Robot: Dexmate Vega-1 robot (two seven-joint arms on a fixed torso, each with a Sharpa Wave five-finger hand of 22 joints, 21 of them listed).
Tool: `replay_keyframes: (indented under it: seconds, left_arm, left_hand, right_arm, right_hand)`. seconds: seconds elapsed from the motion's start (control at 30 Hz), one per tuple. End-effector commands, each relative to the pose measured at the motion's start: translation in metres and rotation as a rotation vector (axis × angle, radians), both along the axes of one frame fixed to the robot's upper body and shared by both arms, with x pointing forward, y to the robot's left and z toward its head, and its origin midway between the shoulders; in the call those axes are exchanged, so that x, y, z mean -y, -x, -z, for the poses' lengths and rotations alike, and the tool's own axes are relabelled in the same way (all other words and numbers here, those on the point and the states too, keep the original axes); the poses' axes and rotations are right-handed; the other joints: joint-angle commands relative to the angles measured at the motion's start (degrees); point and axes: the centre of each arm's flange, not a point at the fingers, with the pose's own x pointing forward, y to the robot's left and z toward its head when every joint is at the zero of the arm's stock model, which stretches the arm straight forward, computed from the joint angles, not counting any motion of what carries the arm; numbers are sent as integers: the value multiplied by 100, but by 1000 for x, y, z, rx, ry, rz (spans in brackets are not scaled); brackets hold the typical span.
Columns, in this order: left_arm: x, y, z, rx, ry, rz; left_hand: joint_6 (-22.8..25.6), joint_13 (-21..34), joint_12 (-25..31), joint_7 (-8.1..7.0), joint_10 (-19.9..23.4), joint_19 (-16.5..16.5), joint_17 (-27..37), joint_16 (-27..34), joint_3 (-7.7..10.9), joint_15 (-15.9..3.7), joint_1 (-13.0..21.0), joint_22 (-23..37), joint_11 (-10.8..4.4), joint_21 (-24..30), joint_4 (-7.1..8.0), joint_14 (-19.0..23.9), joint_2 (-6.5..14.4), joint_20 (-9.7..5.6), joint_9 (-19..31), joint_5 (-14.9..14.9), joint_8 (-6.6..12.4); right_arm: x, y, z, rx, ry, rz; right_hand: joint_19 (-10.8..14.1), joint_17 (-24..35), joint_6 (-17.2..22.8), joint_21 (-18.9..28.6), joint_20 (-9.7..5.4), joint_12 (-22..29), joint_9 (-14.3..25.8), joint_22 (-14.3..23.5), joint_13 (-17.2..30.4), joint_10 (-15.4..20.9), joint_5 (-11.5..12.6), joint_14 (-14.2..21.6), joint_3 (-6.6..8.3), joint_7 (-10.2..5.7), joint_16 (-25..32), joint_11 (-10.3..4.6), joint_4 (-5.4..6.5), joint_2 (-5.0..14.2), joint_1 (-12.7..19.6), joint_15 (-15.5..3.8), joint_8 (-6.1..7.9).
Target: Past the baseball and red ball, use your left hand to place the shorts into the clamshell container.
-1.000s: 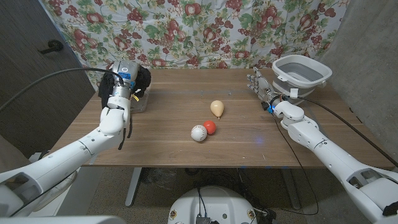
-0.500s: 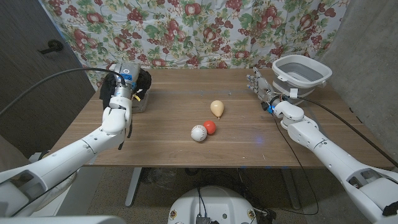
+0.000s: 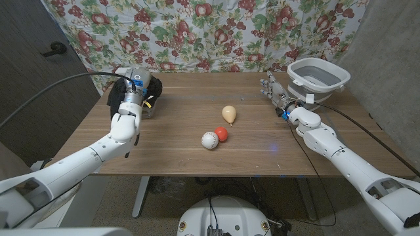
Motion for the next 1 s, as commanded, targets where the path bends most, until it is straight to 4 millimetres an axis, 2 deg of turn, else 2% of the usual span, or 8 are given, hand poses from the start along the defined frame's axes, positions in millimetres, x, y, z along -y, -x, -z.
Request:
replay_keyframes:
  seconds: [0.03, 1.0]
  left_arm:
    - [1, -8, 2, -38, 11, -3]
    - [3, -29, 15, -133, 53, 17]
  left_hand:
    - [294, 0, -25, 232, 53, 351, 1360, 27, 269, -954, 88, 1038, -8, 747, 293, 365, 154, -1380, -4, 27, 4]
    - [317, -43, -59, 223, 80, 356, 1350, 22, 250, -980, 43, 1051, -21, 793, 305, 353, 161, -1367, -9, 23, -2]
  right_arm:
    - [2, 0, -1, -1, -4, 1]
    - [-1, -3, -4, 4, 0, -5]
  right_hand:
    - [-2, 15, 71, -19, 21, 19, 14, 8, 9, -2, -14, 15, 27, -8, 15, 36, -11, 20, 60, -9, -1]
    - [-1, 15, 61, -18, 24, 17, 14, 8, 9, -7, -21, 16, 36, -10, 16, 31, -12, 17, 60, -5, -6]
